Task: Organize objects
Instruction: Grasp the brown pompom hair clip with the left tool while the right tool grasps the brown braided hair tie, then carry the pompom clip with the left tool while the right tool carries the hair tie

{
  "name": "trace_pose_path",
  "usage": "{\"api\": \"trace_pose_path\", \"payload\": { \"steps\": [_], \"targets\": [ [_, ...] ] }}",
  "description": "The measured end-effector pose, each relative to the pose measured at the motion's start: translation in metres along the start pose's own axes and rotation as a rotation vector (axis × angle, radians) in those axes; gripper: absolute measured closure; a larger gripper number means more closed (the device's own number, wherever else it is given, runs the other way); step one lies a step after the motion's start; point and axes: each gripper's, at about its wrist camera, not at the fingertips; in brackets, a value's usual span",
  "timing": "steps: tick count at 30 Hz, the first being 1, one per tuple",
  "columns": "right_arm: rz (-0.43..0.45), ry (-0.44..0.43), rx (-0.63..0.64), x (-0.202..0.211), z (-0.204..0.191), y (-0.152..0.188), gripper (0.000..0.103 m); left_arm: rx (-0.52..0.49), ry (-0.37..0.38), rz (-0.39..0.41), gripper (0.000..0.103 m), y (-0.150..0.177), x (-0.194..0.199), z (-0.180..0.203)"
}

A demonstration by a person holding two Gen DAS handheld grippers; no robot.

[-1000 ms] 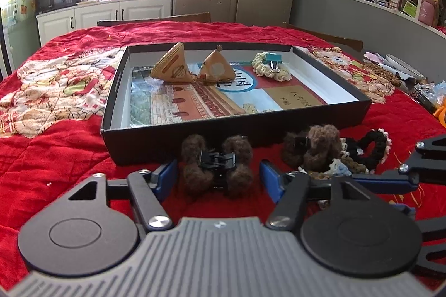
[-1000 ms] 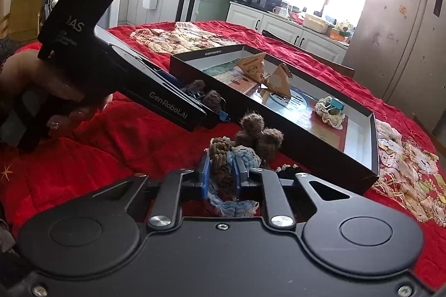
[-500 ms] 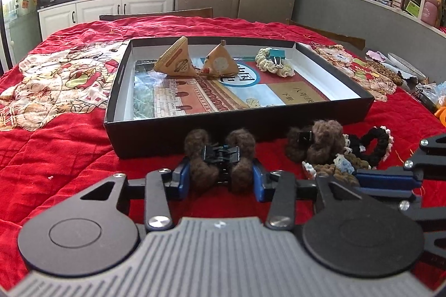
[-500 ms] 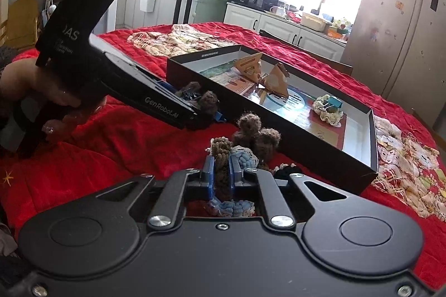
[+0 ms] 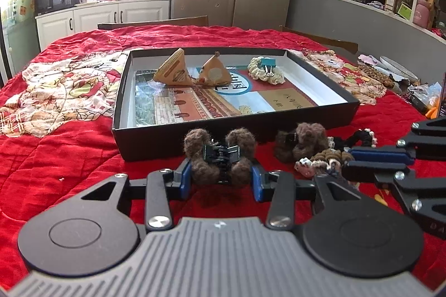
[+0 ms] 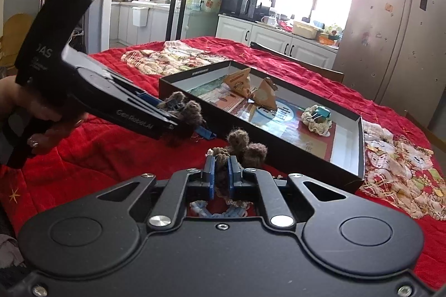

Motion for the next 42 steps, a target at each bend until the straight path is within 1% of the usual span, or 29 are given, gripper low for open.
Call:
{"api": "trace_pose_path", "payload": {
  "steps": [21, 33, 42],
  "targets": [
    [0.131, 0.052, -0.044, 0.047, 0.017, -0.023, 0.094, -0.039, 0.024, 0.069, 0.058, -0.011, 0.030, 0.012],
    [0.176, 0.070, -0.051, 0.061, 0.021, -0.033, 0.094, -0.048, 0.030, 0.107, 0.058, -0.018, 0.043, 0.014],
    [0.206, 0.084, -0.058, 0.064, 0.026, -0.044, 0.094, -0.052, 0.026, 0.133, 0.058, -0.026, 0.048, 0.014]
  ]
}}
Point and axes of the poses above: each gripper's, at about its wrist camera, not at the fingertips, and x roughly against the way its jaws point, z to its right, y to its underside, and after that the axes turned 2 degrees about -z, right-handed
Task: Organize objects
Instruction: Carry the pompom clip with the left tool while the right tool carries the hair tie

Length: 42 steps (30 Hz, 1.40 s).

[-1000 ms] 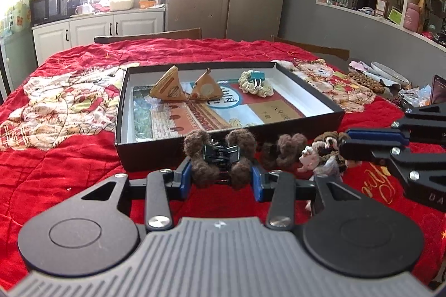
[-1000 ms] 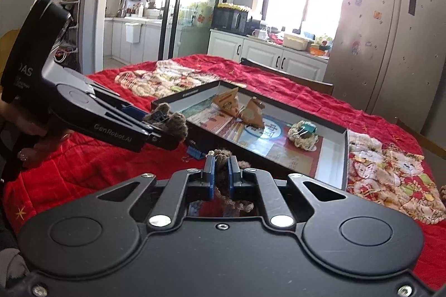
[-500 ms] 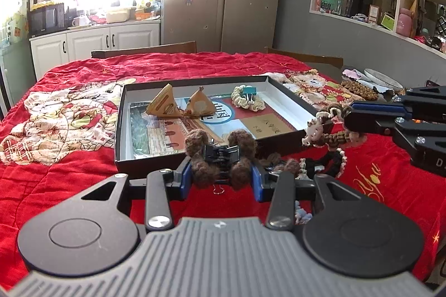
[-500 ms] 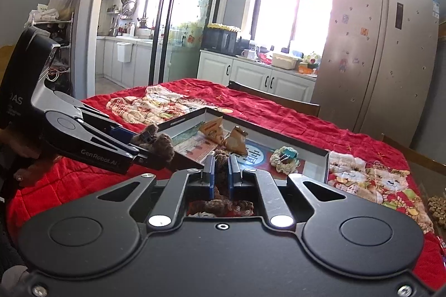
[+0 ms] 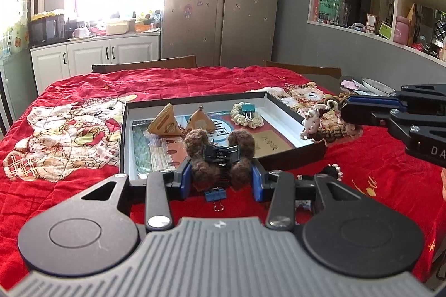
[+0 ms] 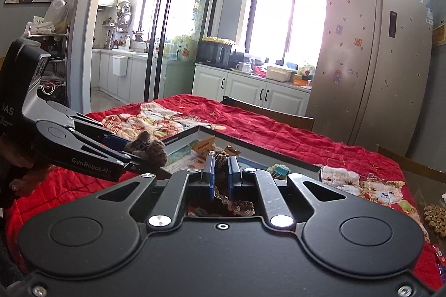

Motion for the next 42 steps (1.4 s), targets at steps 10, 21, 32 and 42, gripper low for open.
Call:
{"api": "trace_pose_path", "payload": {
  "steps": [10, 21, 32, 42],
  "targets": [
    [0.017, 0.010, 0.003, -0.004, 0.005, -0.009, 0.094, -0.012, -0.004, 0.024, 0.058, -0.009, 0.002, 0.000],
    [0.006, 0.032, -0.014, -0.023, 0.018, -0.014, 0.094, -0.013, -0.020, 0.041, 0.057, -0.019, -0.005, -0.005],
    [0.000, 0.065, -0.070, -0.045, 0.042, -0.017, 0.094, 0.003, -0.043, 0.023, 0.057, -0.030, -0.028, -0.017],
    [-0.033, 0.079, -0.108, -0.084, 0.057, -0.018, 0.094, 0.025, -0.080, -0.013, 0.057, -0.032, -0.056, -0.028]
  ]
}}
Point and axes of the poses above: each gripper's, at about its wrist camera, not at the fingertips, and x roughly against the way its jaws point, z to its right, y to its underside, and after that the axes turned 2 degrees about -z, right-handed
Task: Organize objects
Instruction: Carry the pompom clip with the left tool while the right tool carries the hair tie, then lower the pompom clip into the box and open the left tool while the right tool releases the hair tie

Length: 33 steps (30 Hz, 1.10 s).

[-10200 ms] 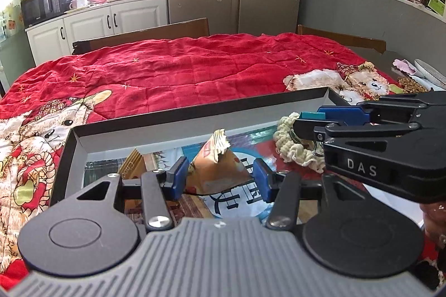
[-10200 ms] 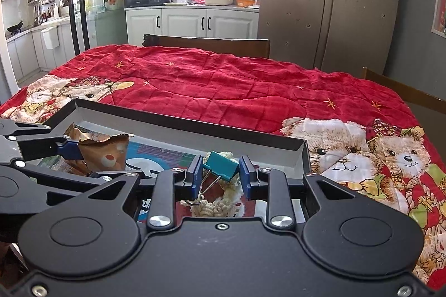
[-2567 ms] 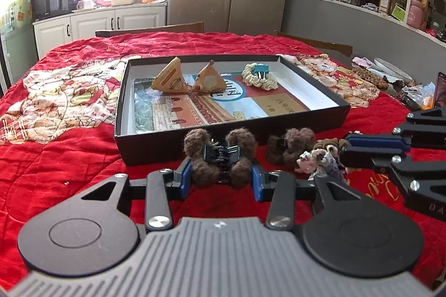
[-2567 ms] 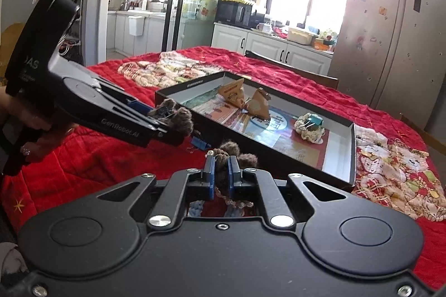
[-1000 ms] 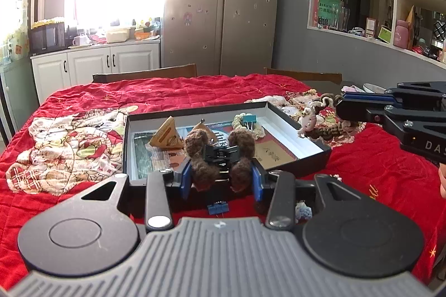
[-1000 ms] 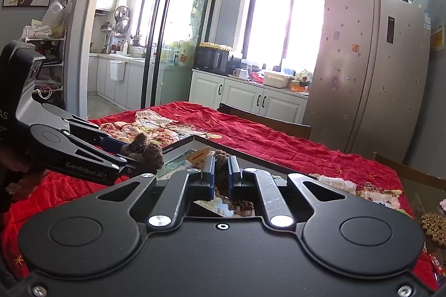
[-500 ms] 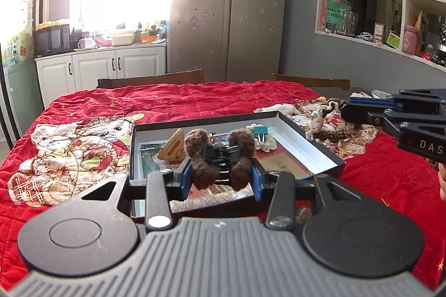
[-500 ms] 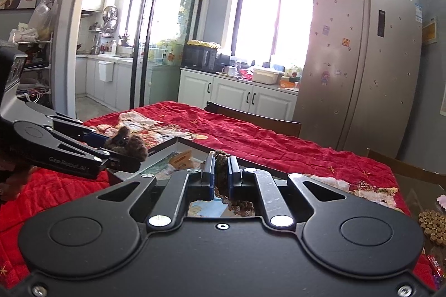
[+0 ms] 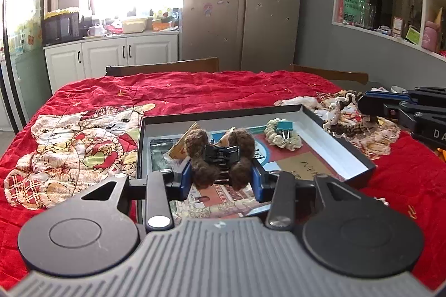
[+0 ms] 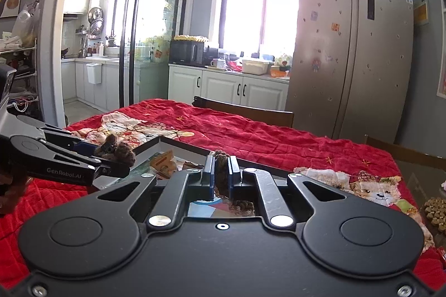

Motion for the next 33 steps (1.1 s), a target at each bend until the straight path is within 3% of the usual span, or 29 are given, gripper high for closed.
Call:
{"api": "trace_pose_path", "payload": {
  "steps": [11, 33],
  "targets": [
    [-0.022, -0.015, -0.032, -0.048, -0.005, -0.014, 0.094, 0.017, -0.023, -0.022, 0.057, -0.005, -0.026, -0.005],
    [-0.133, 0.088, -0.080, -0.152, 0.000, -0.005, 0.094, 0.075, -0.061, -0.086, 0.057, -0.005, -0.069, -0.024]
  ]
}}
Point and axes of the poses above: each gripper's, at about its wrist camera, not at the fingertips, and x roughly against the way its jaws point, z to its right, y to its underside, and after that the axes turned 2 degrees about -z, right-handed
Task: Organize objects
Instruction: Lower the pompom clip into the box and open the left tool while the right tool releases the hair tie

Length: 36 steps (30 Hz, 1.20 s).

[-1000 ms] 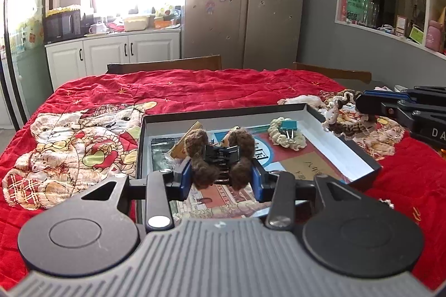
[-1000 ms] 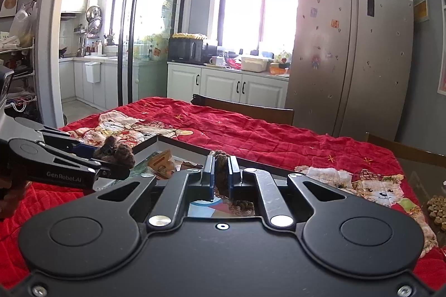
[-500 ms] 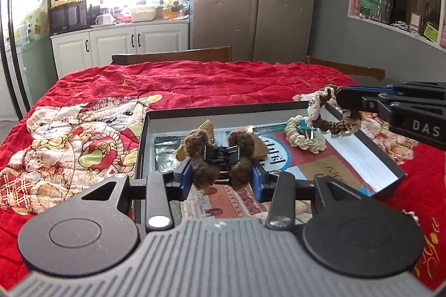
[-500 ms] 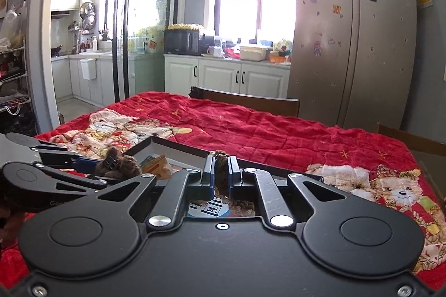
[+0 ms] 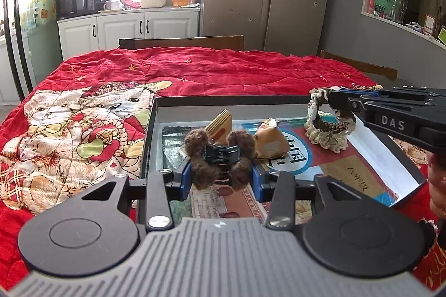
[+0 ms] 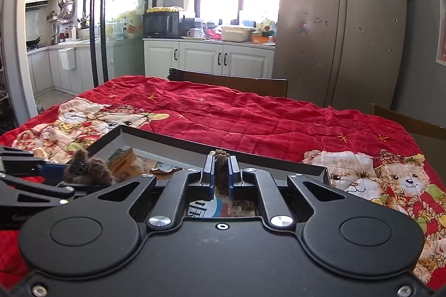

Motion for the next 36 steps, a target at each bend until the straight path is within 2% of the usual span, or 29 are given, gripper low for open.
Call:
{"api": "trace_pose_path", "payload": {
  "steps": [17, 36],
  "targets": [
    [-0.077, 0.004, -0.014, -0.040, -0.003, -0.001, 0.094, 0.013, 0.005, -0.032, 0.057, -0.001, -0.018, -0.004],
    [-0.142, -0.031, -0.014, -0.054, -0.003, 0.000, 0.094, 0.004, 0.011, -0.044, 0.057, 0.001, -0.028, -0.003]
  ]
}}
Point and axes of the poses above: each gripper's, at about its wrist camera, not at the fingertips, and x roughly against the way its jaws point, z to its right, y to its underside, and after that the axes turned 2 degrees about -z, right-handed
